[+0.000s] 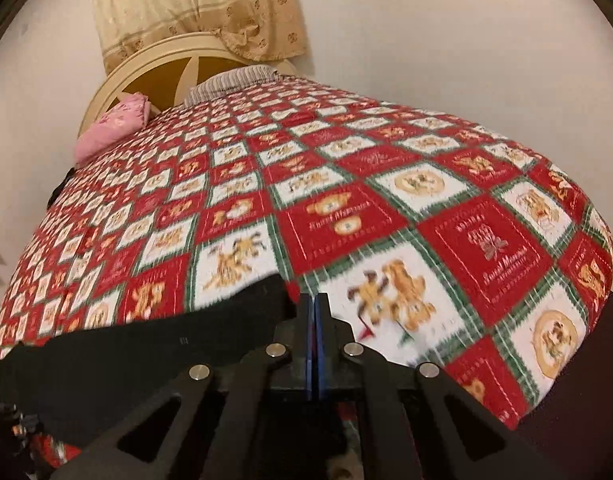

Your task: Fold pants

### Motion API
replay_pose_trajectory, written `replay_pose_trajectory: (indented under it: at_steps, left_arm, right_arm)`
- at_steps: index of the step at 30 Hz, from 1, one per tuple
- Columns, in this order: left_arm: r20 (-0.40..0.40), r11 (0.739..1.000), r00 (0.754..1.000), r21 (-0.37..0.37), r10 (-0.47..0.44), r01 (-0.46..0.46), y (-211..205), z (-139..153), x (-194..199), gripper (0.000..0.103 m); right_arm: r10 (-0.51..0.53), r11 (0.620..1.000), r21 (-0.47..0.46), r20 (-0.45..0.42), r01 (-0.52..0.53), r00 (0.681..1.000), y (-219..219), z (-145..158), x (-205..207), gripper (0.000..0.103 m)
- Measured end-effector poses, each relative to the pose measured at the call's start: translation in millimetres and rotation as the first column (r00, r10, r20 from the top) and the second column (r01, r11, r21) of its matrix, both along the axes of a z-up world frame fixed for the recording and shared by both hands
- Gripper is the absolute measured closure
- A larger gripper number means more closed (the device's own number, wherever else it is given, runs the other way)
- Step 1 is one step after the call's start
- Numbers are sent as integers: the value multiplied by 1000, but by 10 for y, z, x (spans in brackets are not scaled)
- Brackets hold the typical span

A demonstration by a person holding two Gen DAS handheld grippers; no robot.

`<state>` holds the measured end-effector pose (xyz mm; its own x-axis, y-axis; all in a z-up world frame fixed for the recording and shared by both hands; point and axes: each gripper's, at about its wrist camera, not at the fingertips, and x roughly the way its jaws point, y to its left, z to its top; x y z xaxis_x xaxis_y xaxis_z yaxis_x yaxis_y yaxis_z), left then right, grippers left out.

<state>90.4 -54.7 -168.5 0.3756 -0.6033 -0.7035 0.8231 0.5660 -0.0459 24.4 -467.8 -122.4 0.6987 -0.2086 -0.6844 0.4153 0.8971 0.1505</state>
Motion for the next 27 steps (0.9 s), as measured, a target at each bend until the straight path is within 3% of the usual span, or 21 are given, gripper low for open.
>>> replay_pose_trajectory:
  at_steps: [2,4,6,7,10,11,12,14,15,19,23,25,26,27]
  left_arm:
    - [-3,1000,1000,1,-1,1,-7,6,19,98]
    - [5,1000,1000,6,2,-2,-27,17,14,98]
    - [16,1000,1000,9,9,-9,-38,24,-4,98]
    - [19,1000,1000,8,11,-12,-38,26,-12,98]
    - [15,1000,1000,6,18,-18,-26,2,-18,98]
    - [13,1000,1000,3,18,-18,-22,-1,-14,98]
    - [9,1000,1000,1,18,-18,-20,-2,-5,98]
    - [9,1000,1000,3,15,-15,-19,3,-4,98]
    - [12,1000,1000,6,13,-13,-21,4,-5,98]
    - [21,1000,1000,7,8,-8,-36,-10,-18,98]
    - [14,1000,1000,-1,11,-11,-30,-15,-8,98]
    - [17,1000,1000,-3,16,-16,-23,-13,-19,98]
    - [20,1000,1000,-2,18,-18,-17,-8,-29,98]
    - [22,1000,1000,0,19,-19,-14,-2,-38,98]
  right_arm:
    - [-5,1000,23,22,4,1000,-51,17,-61,101]
    - [-6,997,72,48,2,999,-128,45,-80,93]
    - [22,992,123,64,-30,998,-150,55,-57,53]
    - [43,987,150,66,-52,997,-151,44,-25,49]
    - [91,976,193,57,-100,994,-94,-2,85,50]
    - [105,975,195,33,-110,994,-58,-32,141,58]
    - [124,970,209,9,-124,992,-30,-69,192,75]
    - [116,980,170,-41,-107,992,36,-108,268,91]
    - [122,983,143,-36,-116,992,79,-77,269,94]
    - [100,993,63,69,-104,993,147,136,205,95]
    - [64,997,39,-7,-64,998,37,-52,351,94]
    - [55,998,40,-25,-54,998,-11,-138,358,80]
    - [28,1000,12,-33,-27,999,-22,-141,326,55]
    - [-4,1000,-18,-28,3,1000,-29,-119,268,48]
